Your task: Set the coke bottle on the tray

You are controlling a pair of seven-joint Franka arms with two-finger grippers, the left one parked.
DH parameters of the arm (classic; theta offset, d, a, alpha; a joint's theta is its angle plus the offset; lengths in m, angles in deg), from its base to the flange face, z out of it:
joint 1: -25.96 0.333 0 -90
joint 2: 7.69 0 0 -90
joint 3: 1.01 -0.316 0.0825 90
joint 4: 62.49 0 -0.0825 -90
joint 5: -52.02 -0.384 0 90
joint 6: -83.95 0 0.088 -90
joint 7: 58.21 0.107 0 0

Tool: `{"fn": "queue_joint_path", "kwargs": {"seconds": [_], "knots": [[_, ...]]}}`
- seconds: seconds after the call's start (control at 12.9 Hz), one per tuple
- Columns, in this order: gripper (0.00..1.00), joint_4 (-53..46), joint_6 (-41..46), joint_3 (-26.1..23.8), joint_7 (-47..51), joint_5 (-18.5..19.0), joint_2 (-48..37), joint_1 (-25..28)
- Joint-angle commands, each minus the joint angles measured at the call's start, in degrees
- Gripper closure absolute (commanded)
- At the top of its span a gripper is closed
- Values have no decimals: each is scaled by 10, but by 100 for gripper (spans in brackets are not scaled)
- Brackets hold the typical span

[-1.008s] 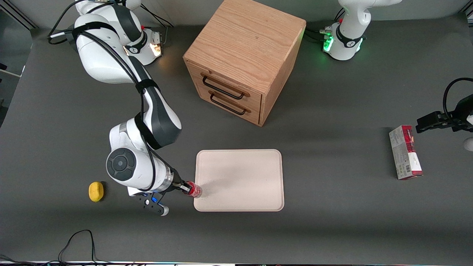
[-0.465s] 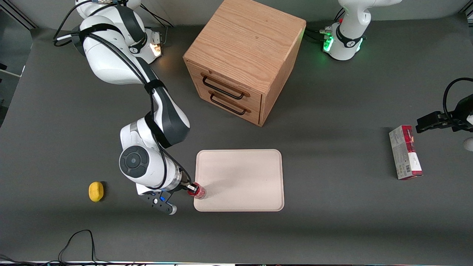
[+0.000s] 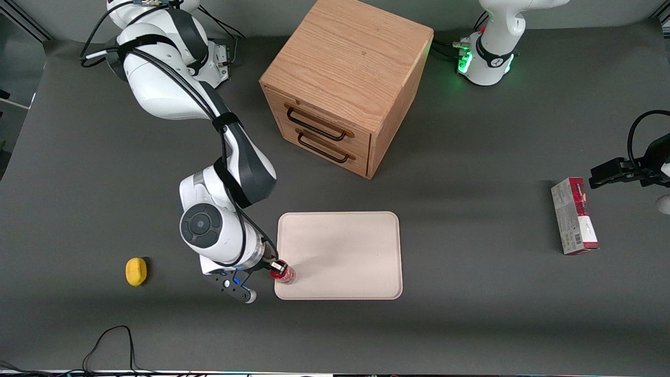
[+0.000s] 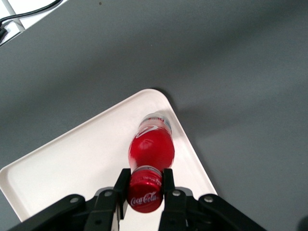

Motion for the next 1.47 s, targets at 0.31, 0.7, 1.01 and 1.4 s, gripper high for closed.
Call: {"fn": "queue_joint_path", "kwargs": {"seconds": [0.31,0.7,1.01,1.4], "knots": [[0,-11,-12,3,19,15,6,7],[0,-8,1,2,9,14,-14,1],[0,215,45,3,-114,-7,-199,-31],[0,605,8,20,-397,-13,-530,-95]]}}
